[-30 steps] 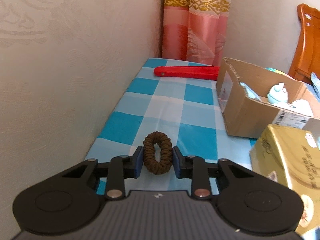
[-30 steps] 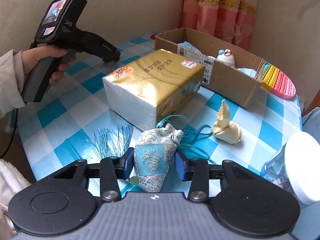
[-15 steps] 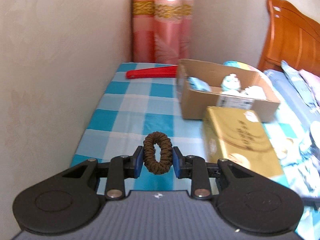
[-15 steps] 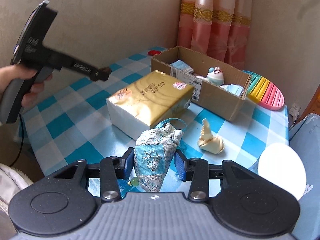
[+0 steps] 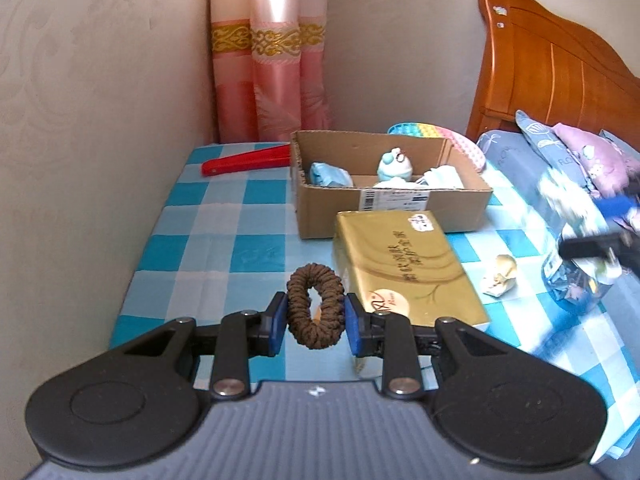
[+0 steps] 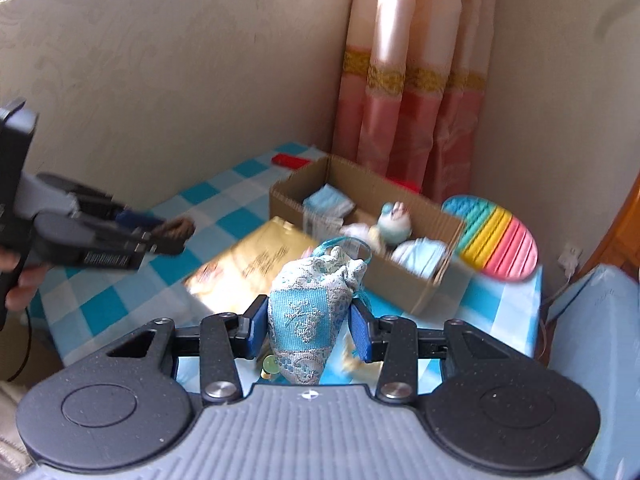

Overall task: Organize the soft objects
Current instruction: 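Carry the blue sachet into the box and open the right gripper while the left gripper holds the hair tie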

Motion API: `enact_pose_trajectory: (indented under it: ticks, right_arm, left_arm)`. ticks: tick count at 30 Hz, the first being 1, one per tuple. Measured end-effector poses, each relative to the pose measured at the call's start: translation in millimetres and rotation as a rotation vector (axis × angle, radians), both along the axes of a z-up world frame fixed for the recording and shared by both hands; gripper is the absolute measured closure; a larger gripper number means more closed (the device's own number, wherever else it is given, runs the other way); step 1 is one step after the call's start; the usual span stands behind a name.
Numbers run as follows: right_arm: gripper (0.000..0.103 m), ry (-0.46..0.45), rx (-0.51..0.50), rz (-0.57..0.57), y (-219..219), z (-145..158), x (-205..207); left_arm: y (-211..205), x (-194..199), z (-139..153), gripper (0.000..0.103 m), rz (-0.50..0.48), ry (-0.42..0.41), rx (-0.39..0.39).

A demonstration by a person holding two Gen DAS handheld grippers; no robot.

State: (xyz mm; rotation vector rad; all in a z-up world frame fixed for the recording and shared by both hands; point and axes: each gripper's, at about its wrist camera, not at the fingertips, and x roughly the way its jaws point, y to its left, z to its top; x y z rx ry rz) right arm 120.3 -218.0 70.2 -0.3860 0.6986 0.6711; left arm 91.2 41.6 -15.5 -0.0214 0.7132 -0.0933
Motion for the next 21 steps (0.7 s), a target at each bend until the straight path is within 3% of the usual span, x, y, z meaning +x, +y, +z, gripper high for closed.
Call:
enact_pose_trajectory:
  ticks: [11,21]
  right_arm:
    - [0.055,-0.093,-0.064,0.103,34.1,41.1,77.3]
    - [0.055,-0.184,-0.163,0.210,88.9,38.4,145.0]
  left_arm:
    - [-3.8,-5.3,2.8,0.075,-0.013,-0.012,-0.015]
    - [5.2,0.5,-6.0,0.075,0.044,0.004,-0.041]
